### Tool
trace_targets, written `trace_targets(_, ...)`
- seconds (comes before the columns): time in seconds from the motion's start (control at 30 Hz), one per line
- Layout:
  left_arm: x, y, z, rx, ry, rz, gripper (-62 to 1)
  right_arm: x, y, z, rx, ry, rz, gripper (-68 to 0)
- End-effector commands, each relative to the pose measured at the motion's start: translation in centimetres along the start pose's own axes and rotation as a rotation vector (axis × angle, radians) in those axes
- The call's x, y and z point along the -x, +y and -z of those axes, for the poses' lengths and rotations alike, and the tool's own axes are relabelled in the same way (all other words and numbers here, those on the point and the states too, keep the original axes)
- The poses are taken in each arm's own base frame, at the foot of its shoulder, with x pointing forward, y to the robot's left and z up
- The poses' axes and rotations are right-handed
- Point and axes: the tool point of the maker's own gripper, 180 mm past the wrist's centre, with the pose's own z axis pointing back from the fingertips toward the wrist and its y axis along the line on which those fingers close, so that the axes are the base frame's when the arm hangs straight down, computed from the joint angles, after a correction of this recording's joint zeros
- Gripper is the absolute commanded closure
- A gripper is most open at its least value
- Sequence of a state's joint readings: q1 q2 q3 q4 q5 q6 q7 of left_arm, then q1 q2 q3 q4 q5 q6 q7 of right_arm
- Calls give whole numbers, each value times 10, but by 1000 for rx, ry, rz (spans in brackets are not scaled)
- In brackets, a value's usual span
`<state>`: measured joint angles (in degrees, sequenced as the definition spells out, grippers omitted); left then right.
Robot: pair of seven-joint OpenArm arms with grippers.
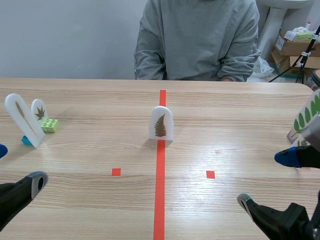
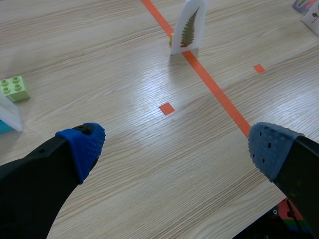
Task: Do the leaf sorting experiment
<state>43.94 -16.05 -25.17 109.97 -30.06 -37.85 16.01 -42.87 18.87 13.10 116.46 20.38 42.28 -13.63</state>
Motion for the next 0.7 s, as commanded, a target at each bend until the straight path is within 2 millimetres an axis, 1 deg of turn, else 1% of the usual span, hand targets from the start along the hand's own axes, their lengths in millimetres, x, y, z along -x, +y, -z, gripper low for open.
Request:
trace_targets(0.0,-4,-2,0,9,-24,-8,-617,-3,-1,-1,-5,-13,-4,-591)
trace_targets(0.3,2,9,0,-49,10,16,-615,1,-1,-1,-5,6,-4,-591)
trace_targets(0.53,5,12,0,-87,11,3,-614,0,-1,-1,-5,5,-4,-591)
trace_targets(0.6,7,12,0,-93,15,5,-601,0,-1,-1,-5,4,-4,-591)
trace_targets(0.67,9,12,0,-98,26,18,-600,1,-1,-1,-5,6,-4,-591)
